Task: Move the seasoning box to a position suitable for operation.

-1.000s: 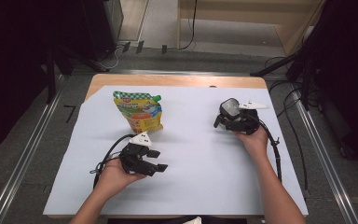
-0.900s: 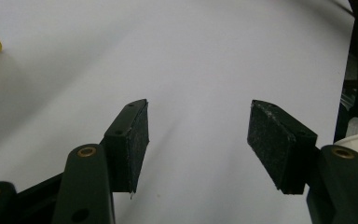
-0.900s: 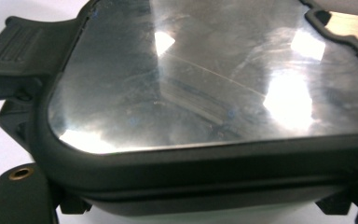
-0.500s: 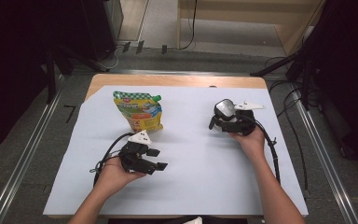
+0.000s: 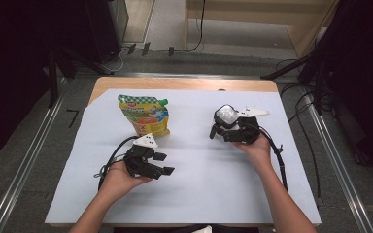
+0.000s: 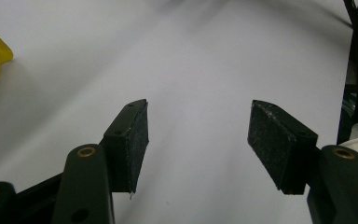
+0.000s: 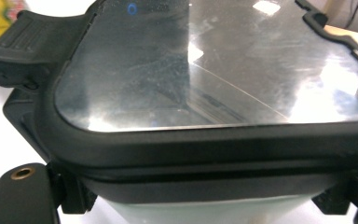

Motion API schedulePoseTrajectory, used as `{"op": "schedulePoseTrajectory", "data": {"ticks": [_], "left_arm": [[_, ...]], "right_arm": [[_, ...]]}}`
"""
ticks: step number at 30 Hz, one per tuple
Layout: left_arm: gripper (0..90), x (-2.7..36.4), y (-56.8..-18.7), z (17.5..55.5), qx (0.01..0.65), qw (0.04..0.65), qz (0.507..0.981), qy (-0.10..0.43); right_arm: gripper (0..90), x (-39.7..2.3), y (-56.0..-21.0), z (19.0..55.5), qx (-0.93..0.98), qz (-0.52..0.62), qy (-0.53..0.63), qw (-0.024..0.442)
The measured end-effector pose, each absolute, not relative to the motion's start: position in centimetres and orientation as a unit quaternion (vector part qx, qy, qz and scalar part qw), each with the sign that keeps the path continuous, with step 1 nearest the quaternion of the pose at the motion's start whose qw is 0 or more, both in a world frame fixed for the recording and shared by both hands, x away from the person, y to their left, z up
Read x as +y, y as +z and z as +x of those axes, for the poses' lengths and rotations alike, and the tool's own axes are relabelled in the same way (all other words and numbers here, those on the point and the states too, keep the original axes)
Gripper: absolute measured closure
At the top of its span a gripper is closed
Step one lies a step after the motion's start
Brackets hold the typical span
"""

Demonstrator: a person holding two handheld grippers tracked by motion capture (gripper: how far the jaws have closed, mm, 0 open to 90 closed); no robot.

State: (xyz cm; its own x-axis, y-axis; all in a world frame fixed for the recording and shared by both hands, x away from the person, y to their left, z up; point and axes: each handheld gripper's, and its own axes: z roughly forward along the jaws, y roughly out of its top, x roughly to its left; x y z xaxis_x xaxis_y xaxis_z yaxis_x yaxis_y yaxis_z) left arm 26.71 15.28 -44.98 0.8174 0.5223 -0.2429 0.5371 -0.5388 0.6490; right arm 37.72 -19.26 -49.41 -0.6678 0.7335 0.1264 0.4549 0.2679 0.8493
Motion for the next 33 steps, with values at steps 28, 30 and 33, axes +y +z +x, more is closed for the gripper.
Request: {"op": "schedulePoseTrajectory", "data": {"ticks": [28,30,33], "left_arm": [[38.3,15.8,-44.9,28.0,0.308,0.374,0.875,-0.012],[38.2,15.9,-44.9,28.0,0.309,0.372,0.875,-0.011],[38.2,16.1,-44.9,28.2,0.314,0.373,0.873,-0.014]], "right_arm": [[15.6,-14.5,-49.2,34.1,0.817,0.31,0.474,0.108],[15.6,-14.0,-49.4,33.9,0.821,0.303,0.473,0.105],[15.6,-13.3,-49.6,33.6,0.827,0.293,0.469,0.1]]}}
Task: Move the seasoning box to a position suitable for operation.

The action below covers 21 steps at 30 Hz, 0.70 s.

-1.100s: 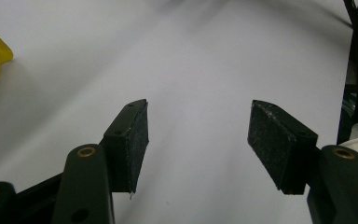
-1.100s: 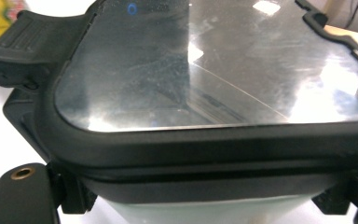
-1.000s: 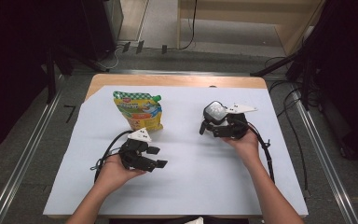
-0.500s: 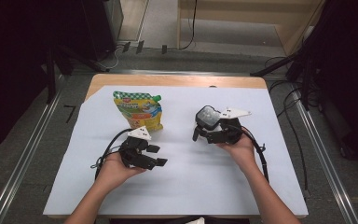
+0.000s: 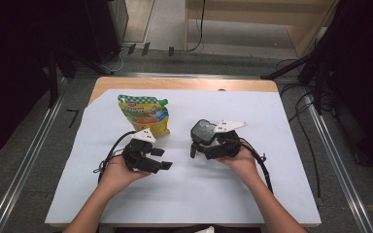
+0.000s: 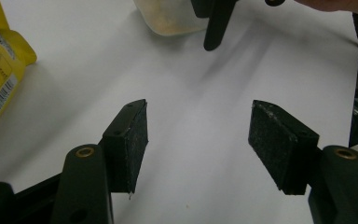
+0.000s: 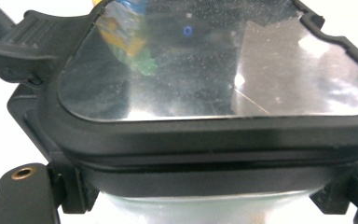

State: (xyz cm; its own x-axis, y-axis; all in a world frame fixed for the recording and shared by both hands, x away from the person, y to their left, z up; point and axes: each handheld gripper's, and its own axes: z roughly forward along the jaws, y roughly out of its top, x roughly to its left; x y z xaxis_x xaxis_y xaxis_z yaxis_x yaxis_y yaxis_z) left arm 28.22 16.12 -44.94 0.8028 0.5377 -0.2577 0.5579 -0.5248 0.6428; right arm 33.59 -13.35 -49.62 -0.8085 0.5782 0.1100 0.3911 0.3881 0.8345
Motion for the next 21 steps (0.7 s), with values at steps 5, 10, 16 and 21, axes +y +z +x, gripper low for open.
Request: {"op": "schedulePoseTrajectory", "data": {"ticks": [5,10,16,21], "left_arm": [[38.2,16.3,-44.9,28.3,0.318,0.374,0.871,-0.011],[38.3,16.4,-44.9,28.3,0.319,0.374,0.871,-0.01],[38.3,16.4,-44.9,28.3,0.317,0.373,0.872,-0.01],[38.3,16.4,-44.9,28.3,0.318,0.374,0.871,-0.011]], "right_arm": [[15.6,-12.5,-49.7,33.1,0.831,0.281,0.471,0.09],[15.6,-11.7,-49.7,32.6,0.835,0.269,0.474,0.08],[15.6,-10.3,-50.3,31.9,0.849,0.242,0.465,0.072],[15.6,-9.9,-50.4,31.4,0.852,0.233,0.463,0.072]]}}
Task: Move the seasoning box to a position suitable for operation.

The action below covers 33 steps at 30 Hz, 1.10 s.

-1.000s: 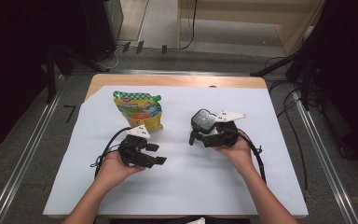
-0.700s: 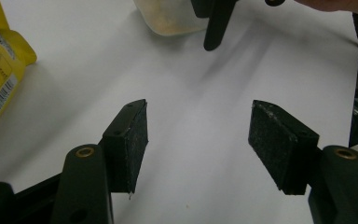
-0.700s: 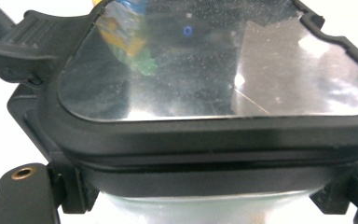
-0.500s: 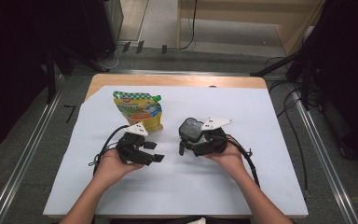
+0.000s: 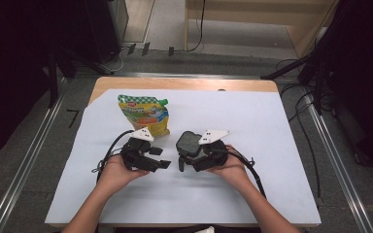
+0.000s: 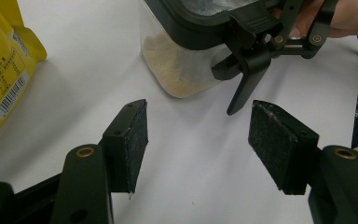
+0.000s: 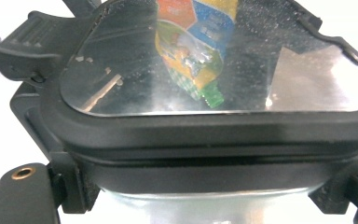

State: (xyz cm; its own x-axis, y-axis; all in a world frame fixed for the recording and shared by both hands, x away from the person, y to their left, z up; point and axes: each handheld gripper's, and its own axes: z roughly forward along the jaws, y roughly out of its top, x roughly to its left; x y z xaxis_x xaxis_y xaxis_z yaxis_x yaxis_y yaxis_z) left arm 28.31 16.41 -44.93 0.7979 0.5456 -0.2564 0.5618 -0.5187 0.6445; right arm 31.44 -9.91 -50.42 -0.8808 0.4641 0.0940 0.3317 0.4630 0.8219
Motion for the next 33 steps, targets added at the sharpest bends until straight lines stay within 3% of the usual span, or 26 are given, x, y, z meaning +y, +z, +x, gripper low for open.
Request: {"op": "schedulePoseTrajectory", "data": {"ticks": [20,30,33], "left_arm": [[38.7,16.0,-45.1,28.3,0.313,0.372,0.874,-0.015],[43.9,15.9,-45.1,28.4,0.321,0.373,0.87,-0.026],[49.0,15.9,-45.0,28.5,0.322,0.374,0.869,-0.029]], "right_arm": [[15.7,-10.2,-50.7,29.9,0.86,0.223,0.448,0.095],[15.7,-11.0,-50.4,29.4,0.865,0.24,0.432,0.085],[17.0,-11.8,-50.1,29.0,0.865,0.249,0.429,0.078]]}}
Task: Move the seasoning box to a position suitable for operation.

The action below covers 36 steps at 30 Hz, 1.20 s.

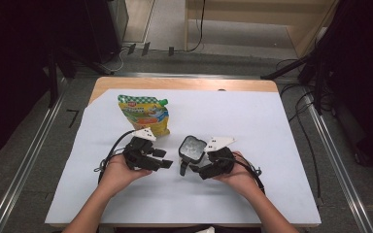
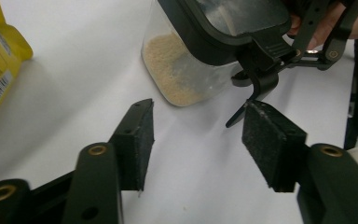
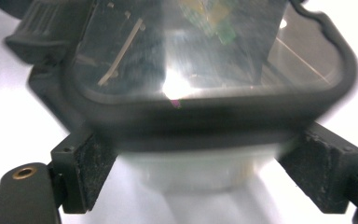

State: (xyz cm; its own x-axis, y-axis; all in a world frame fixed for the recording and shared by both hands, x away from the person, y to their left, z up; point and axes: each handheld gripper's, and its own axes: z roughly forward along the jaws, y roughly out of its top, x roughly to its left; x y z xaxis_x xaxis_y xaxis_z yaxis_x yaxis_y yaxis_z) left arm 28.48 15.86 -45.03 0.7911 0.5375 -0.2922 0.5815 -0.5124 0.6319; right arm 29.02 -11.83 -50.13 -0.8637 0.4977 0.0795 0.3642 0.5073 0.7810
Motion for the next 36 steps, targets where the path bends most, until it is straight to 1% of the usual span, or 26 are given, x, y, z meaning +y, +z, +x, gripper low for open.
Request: {"op": "schedulePoseTrajectory", "data": {"ticks": [1,2,4,5,8,10,11,12,13,14,15,16,17,18,19,20,21,22,23,24,25,28,29,30,34,36], "left_arm": [[49.0,15.8,-45.0,28.5,0.323,0.376,0.868,-0.03],[52.2,15.8,-44.9,28.6,0.319,0.381,0.867,-0.034],[53.6,15.8,-44.9,28.6,0.318,0.381,0.867,-0.032],[58.2,15.8,-44.9,28.6,0.318,0.381,0.867,-0.033],[64.2,15.6,-44.7,28.8,0.313,0.383,0.868,-0.027],[66.5,15.6,-44.7,28.8,0.312,0.381,0.87,-0.023],[66.5,15.5,-44.8,28.9,0.31,0.38,0.871,-0.022],[70.0,15.3,-44.9,29.1,0.307,0.378,0.873,-0.021],[71.5,15.3,-44.9,29.1,0.307,0.378,0.873,-0.021],[73.7,15.3,-45.1,29.3,0.307,0.38,0.872,-0.024],[76.2,15.2,-45.1,29.5,0.307,0.379,0.873,-0.024],[78.1,15.2,-45.1,29.5,0.307,0.379,0.873,-0.024],[81.0,15.2,-45.1,29.7,0.309,0.376,0.873,-0.024],[83.4,15.2,-45.1,29.7,0.309,0.376,0.873,-0.024],[86.0,15.1,-45.0,29.9,0.306,0.379,0.873,-0.017],[87.8,15.1,-45.0,29.9,0.306,0.379,0.873,-0.017],[88.8,15.0,-44.8,30.1,0.307,0.384,0.87,-0.014],[89.4,14.9,-44.8,30.2,0.306,0.383,0.872,-0.013],[89.7,14.8,-44.8,30.3,0.305,0.38,0.873,-0.011],[90.0,14.8,-44.8,30.3,0.305,0.38,0.873,-0.011],[90.0,14.7,-45.1,30.5,0.304,0.376,0.875,-0.015],[90.0,14.5,-45.4,30.8,0.31,0.376,0.873,-0.019],[90.0,14.5,-45.4,30.8,0.31,0.376,0.873,-0.019],[90.0,14.3,-45.5,30.9,0.314,0.379,0.87,-0.019],[90.0,14.1,-45.7,31.0,0.313,0.378,0.871,-0.018],[90.0,14.0,-45.8,31.0,0.314,0.375,0.872,-0.014]], "right_arm": [[17.0,-11.8,-50.1,29.0,0.865,0.249,0.429,0.078],[19.5,-12.5,-49.9,28.7,0.864,0.252,0.428,0.077],[21.0,-12.8,-49.8,28.5,0.865,0.255,0.426,0.076],[23.2,-13.5,-49.7,28.1,0.865,0.262,0.422,0.074],[27.7,-14.5,-49.3,27.5,0.864,0.272,0.417,0.077],[33.0,-15.1,-49.0,27.1,0.862,0.279,0.416,0.079],[33.0,-15.1,-49.0,27.1,0.862,0.279,0.416,0.079],[38.0,-15.8,-48.5,26.7,0.857,0.287,0.421,0.079],[38.0,-15.8,-48.5,26.7,0.857,0.287,0.421,0.079],[44.0,-16.4,-48.0,26.4,0.851,0.297,0.426,0.077],[47.2,-16.7,-47.8,26.3,0.847,0.302,0.43,0.078],[47.2,-16.7,-47.8,26.3,0.847,0.302,0.43,0.078],[55.0,-17.0,-47.4,26.1,0.841,0.312,0.436,0.077],[55.0,-17.0,-47.4,26.1,0.841,0.312,0.436,0.077],[62.0,-17.2,-47.1,26.0,0.835,0.322,0.438,0.082],[62.0,-17.2,-47.1,26.0,0.835,0.322,0.438,0.082],[67.7,-17.2,-47.0,26.0,0.834,0.324,0.439,0.082],[70.9,-17.1,-47.0,26.0,0.835,0.324,0.437,0.083],[73.1,-17.1,-47.0,26.0,0.836,0.326,0.434,0.078],[73.1,-17.1,-47.0,26.0,0.836,0.326,0.434,0.078],[77.1,-16.9,-47.0,26.0,0.839,0.325,0.431,0.074],[84.3,-16.6,-46.9,26.0,0.84,0.327,0.427,0.073],[84.3,-16.6,-46.9,26.0,0.84,0.327,0.427,0.073],[89.5,-16.4,-46.9,26.0,0.841,0.326,0.425,0.073],[90.0,-16.1,-47.0,26.1,0.84,0.331,0.425,0.063],[90.0,-15.8,-47.1,26.4,0.838,0.338,0.426,0.05]]}}
